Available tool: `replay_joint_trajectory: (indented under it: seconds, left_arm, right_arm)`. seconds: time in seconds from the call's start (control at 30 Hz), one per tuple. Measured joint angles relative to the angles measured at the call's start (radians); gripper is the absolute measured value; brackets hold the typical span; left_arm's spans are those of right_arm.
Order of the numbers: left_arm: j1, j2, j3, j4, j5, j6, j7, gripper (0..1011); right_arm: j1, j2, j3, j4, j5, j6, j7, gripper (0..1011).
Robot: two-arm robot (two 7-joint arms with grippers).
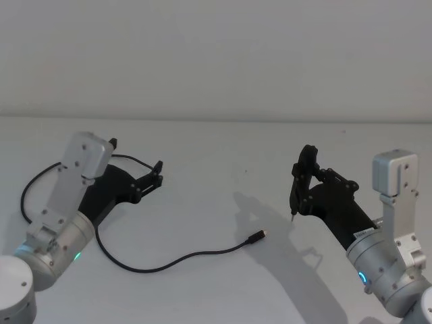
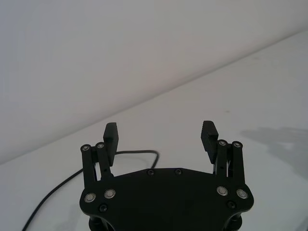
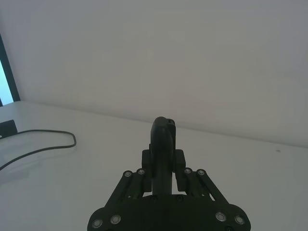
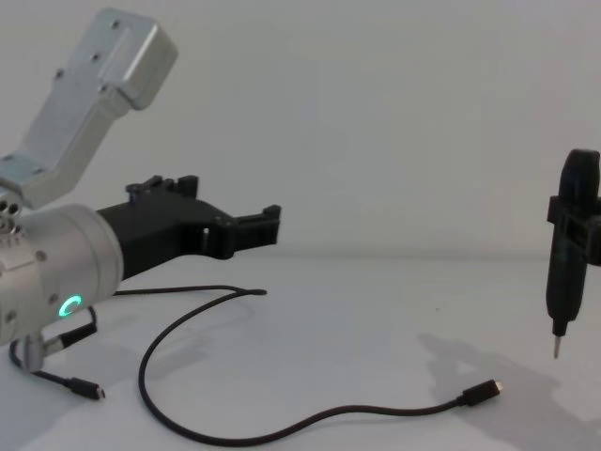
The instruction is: Pick up the data cable with the one hand.
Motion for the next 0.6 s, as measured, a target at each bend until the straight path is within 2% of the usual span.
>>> replay_joint_trajectory:
  seconds: [0.3,0.6]
  left_arm:
    - [-0.028,0.001,0.019,-0.011,-0.034,0.044,-0.084,1001]
    - [-0.075,0.011,0.043,-0.015,-0.084,0.12,-0.217,1000]
  right_arm:
    - [0.0,0.0,0.0,0.0,0.0,0.0,0.0,274]
    - [0.0,0.0,0.0,0.0,0.0,0.0,0.0,275]
